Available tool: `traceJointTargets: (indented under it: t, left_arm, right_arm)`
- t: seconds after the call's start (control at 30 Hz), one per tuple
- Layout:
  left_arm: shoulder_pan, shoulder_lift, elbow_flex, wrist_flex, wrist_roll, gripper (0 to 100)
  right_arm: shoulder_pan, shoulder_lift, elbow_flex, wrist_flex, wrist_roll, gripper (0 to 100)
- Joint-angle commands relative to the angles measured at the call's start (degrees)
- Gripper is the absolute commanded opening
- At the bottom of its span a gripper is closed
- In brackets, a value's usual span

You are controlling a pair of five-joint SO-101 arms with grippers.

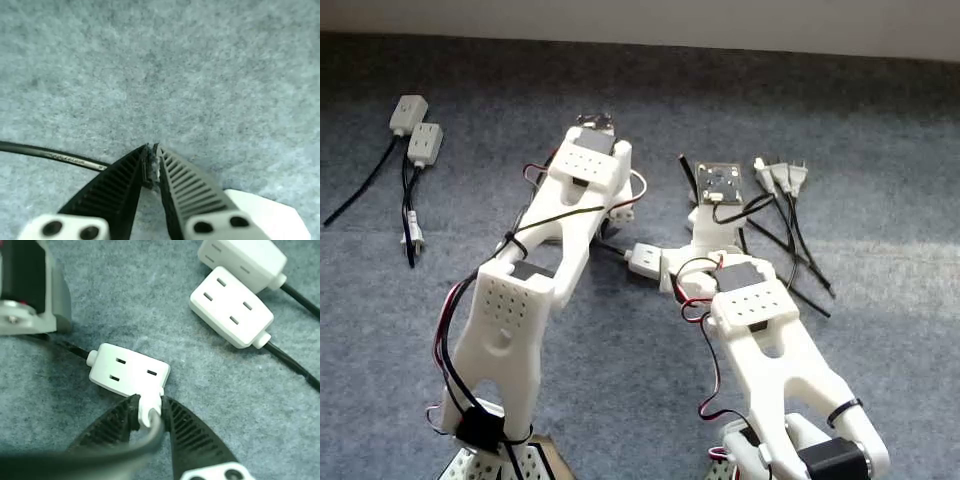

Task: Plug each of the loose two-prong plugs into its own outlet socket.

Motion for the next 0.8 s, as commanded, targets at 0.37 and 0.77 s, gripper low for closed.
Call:
traceJointTargets:
  t: [0.37, 0.77]
  left_arm:
    - [0.13, 0.31, 0.31, 11.43, -0.44, 5]
    - [-4.26, -10.59, -8.04, 11.08, 6.86, 5]
  right_arm:
    - [-0.31, 0.22, -0.92, -2.24, 0.70, 0.8]
    - [-3.47, 0.40, -0.22, -5.67, 0.44, 0.8]
